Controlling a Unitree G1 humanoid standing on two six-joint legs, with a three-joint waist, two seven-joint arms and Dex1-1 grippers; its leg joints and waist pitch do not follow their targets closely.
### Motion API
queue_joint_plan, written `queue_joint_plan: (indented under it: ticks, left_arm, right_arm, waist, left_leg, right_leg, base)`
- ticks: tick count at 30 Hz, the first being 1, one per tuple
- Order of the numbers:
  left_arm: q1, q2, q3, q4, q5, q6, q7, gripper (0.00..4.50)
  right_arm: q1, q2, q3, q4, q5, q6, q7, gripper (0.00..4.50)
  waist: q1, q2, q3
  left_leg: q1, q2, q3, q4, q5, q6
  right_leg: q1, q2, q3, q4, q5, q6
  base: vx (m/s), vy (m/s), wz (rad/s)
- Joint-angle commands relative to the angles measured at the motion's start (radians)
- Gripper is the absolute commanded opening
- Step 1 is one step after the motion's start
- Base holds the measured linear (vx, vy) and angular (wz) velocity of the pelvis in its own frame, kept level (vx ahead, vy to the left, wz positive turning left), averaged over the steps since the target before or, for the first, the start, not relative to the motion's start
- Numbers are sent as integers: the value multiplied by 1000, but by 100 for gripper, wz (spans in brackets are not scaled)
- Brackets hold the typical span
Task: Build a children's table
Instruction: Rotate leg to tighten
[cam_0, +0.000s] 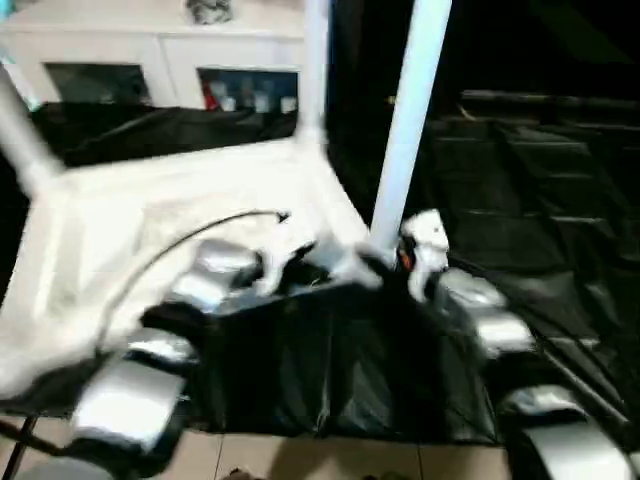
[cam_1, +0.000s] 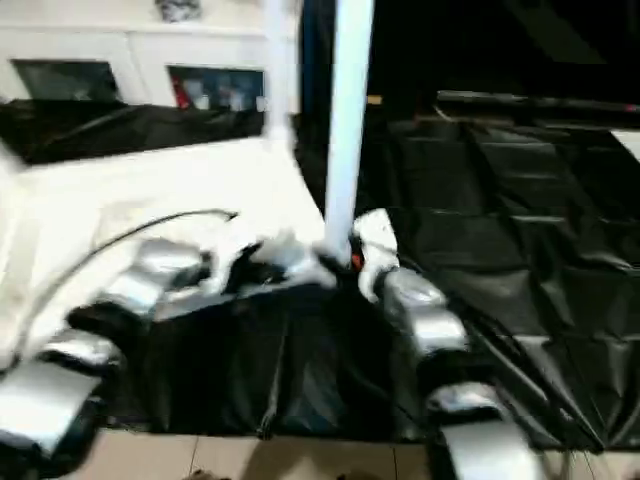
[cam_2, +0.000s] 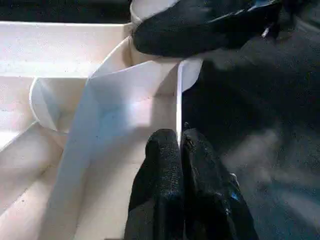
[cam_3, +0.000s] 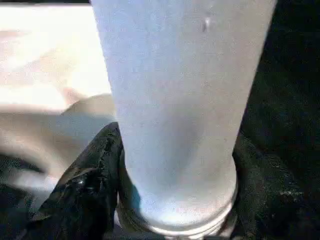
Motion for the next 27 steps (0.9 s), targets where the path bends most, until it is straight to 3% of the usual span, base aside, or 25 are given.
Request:
queue_joint_plan:
  ticks: [1, 2, 6, 9, 12, 13, 14, 17, 19, 22, 27]
  left_arm:
    - [-21, -63, -11, -8, -8, -11, 10, 0]
    - [-20, -66, -14, -8, -7, -18, 11, 0]
    - [-6, -42, -29, -18, 3, -55, -30, 0]
    - [17, 2, -44, -47, 0, -82, -130, 0]
    - [30, 42, -56, -56, 5, -102, -184, 0]
    - [32, 51, -58, -56, 6, -110, -195, 0]
    - [37, 79, -61, -56, 4, -129, -240, 0]
    - [40, 106, -62, -57, 2, -146, -291, 0]
    - [44, 128, -61, -62, -5, -153, -347, 0]
    - [46, 147, -64, -66, -10, -158, -391, 0]
    - [44, 174, -74, -67, -18, -172, -463, 0]
  right_arm:
    - [11, 60, 45, 38, -31, 13, -1, 274]
    - [10, 67, 42, 36, -31, -5, 1, 330]
    - [8, 50, 26, 18, -4, -21, 88, 364]
    - [1, -9, 39, 2, -9, -30, 171, 399]
    - [9, -65, 70, -23, -4, -36, 296, 399]
    - [13, -78, 79, -33, -1, -38, 332, 399]
    - [33, -122, 109, -68, 6, -50, 454, 399]
    - [58, -163, 131, -113, 21, -53, 592, 399]
    - [79, -194, 147, -163, 51, -16, 711, 399]
    - [93, -220, 167, -197, 67, 11, 797, 399]
    - [101, -256, 206, -228, 77, 39, 901, 353]
  waist:
    - [0, 2, -67]
    - [1, 2, -66]
    - [3, 8, -70]
    - [5, 7, -69]
    - [8, 8, -69]
    - [13, 9, -69]
    - [14, 8, -68]
    - [23, 6, -68]
    - [26, 1, -65]
    - [31, 2, -67]
    - [34, 0, -66]
  left_leg:
    - [17, 28, -21, -67, -212, 23]
    - [17, 29, -20, -67, -211, 29]
    - [11, 29, -20, -65, -179, 61]
    - [11, 31, -20, -65, -182, 69]
    - [9, 33, -16, -63, -173, 75]
    - [13, 36, -14, -62, -182, 77]
    - [12, 35, -14, -62, -186, 78]
    - [12, 38, -15, -63, -193, 80]
    - [14, 37, -15, -64, -211, 75]
    - [13, 39, -17, -65, -196, 81]
    - [15, 39, -16, -65, -198, 69]
  right_leg:
    - [45, -83, 48, -80, -249, -209]
    - [44, -83, 49, -80, -238, -211]
    - [53, -83, 48, -69, -149, -235]
    - [56, -84, 46, -69, -153, -243]
    - [56, -81, 45, -64, -129, -254]
    - [54, -80, 45, -66, -131, -253]
    - [55, -79, 44, -65, -133, -252]
    - [54, -84, 46, -66, -160, -242]
    - [53, -82, 46, -71, -199, -235]
    - [54, -82, 46, -67, -186, -238]
    - [50, -85, 46, -69, -211, -236]
  base:
    - [0, 0, 0]
    - [0, 0, 0]
    - [0, 0, 0]
    - [0, 0, 0]
    - [0, 0, 0]
    - [0, 0, 0]
    - [0, 0, 0]
    - [0, 0, 0]
    - [0, 0, 0]
    - [0, 0, 0]
    - [0, 0, 0]
